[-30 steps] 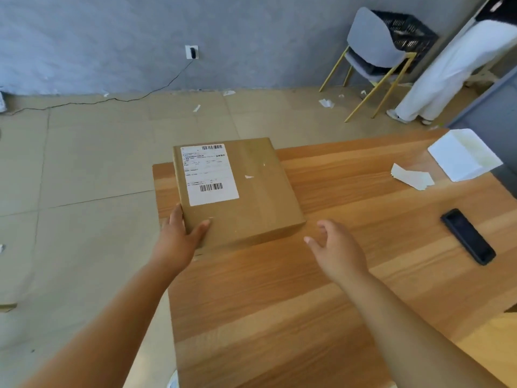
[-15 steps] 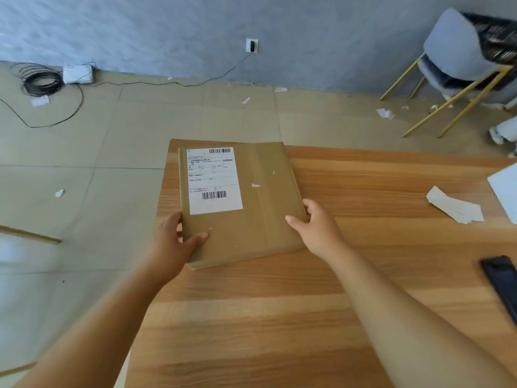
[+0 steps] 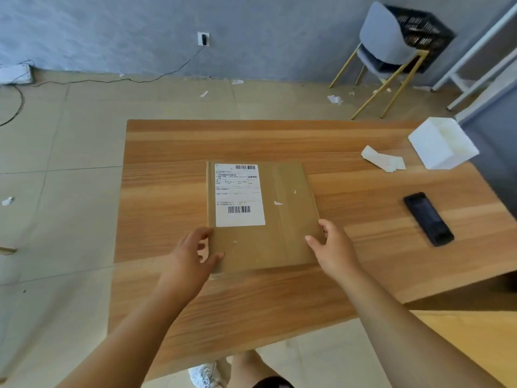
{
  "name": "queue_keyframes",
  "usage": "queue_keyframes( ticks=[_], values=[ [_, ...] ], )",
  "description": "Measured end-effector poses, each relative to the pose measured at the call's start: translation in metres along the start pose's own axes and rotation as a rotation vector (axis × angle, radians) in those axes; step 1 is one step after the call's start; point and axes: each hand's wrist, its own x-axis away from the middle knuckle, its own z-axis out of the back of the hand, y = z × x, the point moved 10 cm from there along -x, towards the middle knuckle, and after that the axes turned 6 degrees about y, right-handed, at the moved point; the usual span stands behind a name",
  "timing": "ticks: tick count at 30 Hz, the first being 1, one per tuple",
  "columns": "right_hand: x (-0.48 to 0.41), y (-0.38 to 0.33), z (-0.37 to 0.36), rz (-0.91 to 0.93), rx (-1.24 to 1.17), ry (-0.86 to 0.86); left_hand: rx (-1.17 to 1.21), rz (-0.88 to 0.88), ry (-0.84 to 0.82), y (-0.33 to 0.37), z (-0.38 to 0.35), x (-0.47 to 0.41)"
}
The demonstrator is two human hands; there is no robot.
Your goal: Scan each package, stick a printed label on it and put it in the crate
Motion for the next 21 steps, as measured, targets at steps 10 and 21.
queue_keyframes(
  ticks=[10,21],
  values=[
    [-0.001,0.044,0.024,0.018,0.178,-0.219,-0.3,-0.138,-0.15,0.042,-0.049,0.022],
    [-0.032,0.09,0.074,0.103,0.083,-0.081,-0.408,-0.228,-0.015,0.115,-0.087,0.035]
  ],
)
